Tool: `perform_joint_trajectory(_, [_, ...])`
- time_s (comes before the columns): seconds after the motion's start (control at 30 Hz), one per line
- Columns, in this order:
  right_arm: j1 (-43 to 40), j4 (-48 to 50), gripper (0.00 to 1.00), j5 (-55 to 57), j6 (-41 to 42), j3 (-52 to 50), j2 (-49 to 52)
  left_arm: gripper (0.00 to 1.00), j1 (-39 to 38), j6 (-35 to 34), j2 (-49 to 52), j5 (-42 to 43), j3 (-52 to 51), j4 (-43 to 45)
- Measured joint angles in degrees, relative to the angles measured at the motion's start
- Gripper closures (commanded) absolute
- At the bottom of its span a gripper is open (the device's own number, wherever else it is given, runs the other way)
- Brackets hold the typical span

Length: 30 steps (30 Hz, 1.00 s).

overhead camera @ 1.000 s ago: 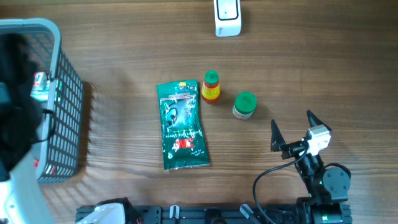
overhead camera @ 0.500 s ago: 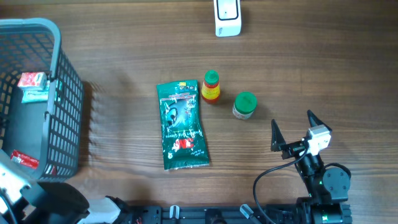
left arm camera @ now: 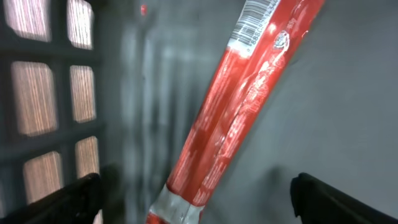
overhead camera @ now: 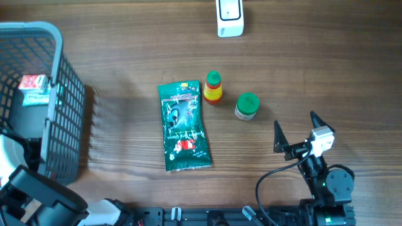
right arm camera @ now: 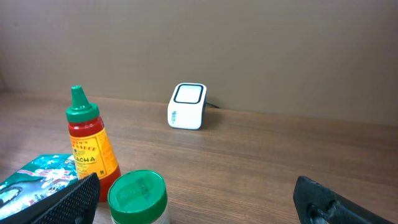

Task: Scan the item barcode
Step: 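Reach the left gripper into the basket and grasp the red stick snack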

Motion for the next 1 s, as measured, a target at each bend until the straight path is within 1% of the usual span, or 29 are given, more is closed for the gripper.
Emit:
perform_joint_trajectory(0.13, [0.0, 0.02, 0.0, -0.02, 0.0, 0.0, 0.0, 0.0, 0.17, 0.81, -0.04, 0.04, -4.15, 5.7])
perform_joint_trajectory(0.17, [0.0, 0.02, 0.0, 0.0, 0.0, 0.0, 0.0, 0.07, 0.17, 0.85, -0.22, 0.04, -4.79, 7.54])
perform_joint_trajectory(0.2, [0.0, 0.02, 0.0, 0.0, 0.0, 0.0, 0.0, 0.22, 0.17, 0.98, -0.37, 0.0, -5.33, 8.9])
perform_joint_trajectory(0.23, [0.0, 0.0, 0.0, 0.0, 0.0, 0.0, 0.0, 0.29, 0.17, 0.92, -0.46, 0.04, -5.66, 9.7])
perform_joint_trajectory(0.33, [0.0, 0.02, 0.0, 0.0, 0.0, 0.0, 0.0, 0.43, 0.17, 1.49, -0.66, 0.09, -6.45, 11.28])
perform_joint_trajectory(0.37, [0.0, 0.02, 0.0, 0.0, 0.0, 0.0, 0.0, 0.45, 0.17, 1.6, -0.68, 0.07, -6.56, 11.63])
perform_joint_trajectory(0.4, [0.0, 0.02, 0.0, -0.02, 0.0, 0.0, 0.0, 0.45, 0.17, 1.62, -0.68, 0.09, -6.58, 11.78])
perform_joint_trajectory(0.43, [0.0, 0.02, 0.0, -0.02, 0.02, 0.0, 0.0, 0.42, 0.17, 1.7, -0.68, 0.07, -6.6, 11.82])
perform_joint_trajectory(0.5, [0.0, 0.02, 0.0, 0.0, 0.0, 0.0, 0.0, 0.33, 0.17, 1.75, -0.68, 0.0, -6.71, 11.96])
perform_joint_trajectory(0.57, [0.0, 0.02, 0.0, 0.0, 0.0, 0.0, 0.0, 0.33, 0.22, 1.49, -0.9, -0.22, -7.08, 12.33])
perform_joint_trajectory(0.6, [0.0, 0.02, 0.0, 0.0, 0.0, 0.0, 0.0, 0.45, 0.28, 1.62, -1.09, -0.15, -7.45, 12.92])
perform_joint_trajectory(0.63, [0.0, 0.02, 0.0, -0.02, 0.0, 0.0, 0.0, 0.62, 0.28, 1.62, -1.33, 0.11, -7.93, 13.66])
perform_joint_trajectory(0.67, [0.0, 0.02, 0.0, 0.0, 0.02, 0.0, 0.0, 0.75, 0.31, 1.66, -1.6, 0.76, -8.46, 14.58])
perform_joint_trajectory(0.7, [0.0, 0.0, 0.0, -0.02, 0.0, 0.0, 0.0, 0.81, 0.33, 1.4, -1.7, 1.33, -8.74, 15.19])
perform_joint_trajectory(0.73, [0.0, 0.02, 0.0, 0.0, 0.0, 0.0, 0.0, 0.94, 0.33, 1.6, -1.75, 2.16, -8.87, 15.69])
perform_joint_trajectory(0.77, [0.0, 0.02, 0.0, -0.02, 0.02, 0.0, 0.0, 0.96, 0.35, 1.81, -1.86, 3.32, -8.9, 15.93])
perform_joint_trajectory(0.9, [0.0, 0.0, 0.0, 0.0, 0.02, 0.0, 0.0, 0.96, 0.61, 2.16, -2.29, 4.17, -8.9, 15.74])
perform_joint_trajectory(1.0, [0.0, 0.02, 0.0, 0.0, 0.0, 0.0, 0.0, 0.96, 0.63, 2.75, -2.29, 5.88, -7.58, 12.31])
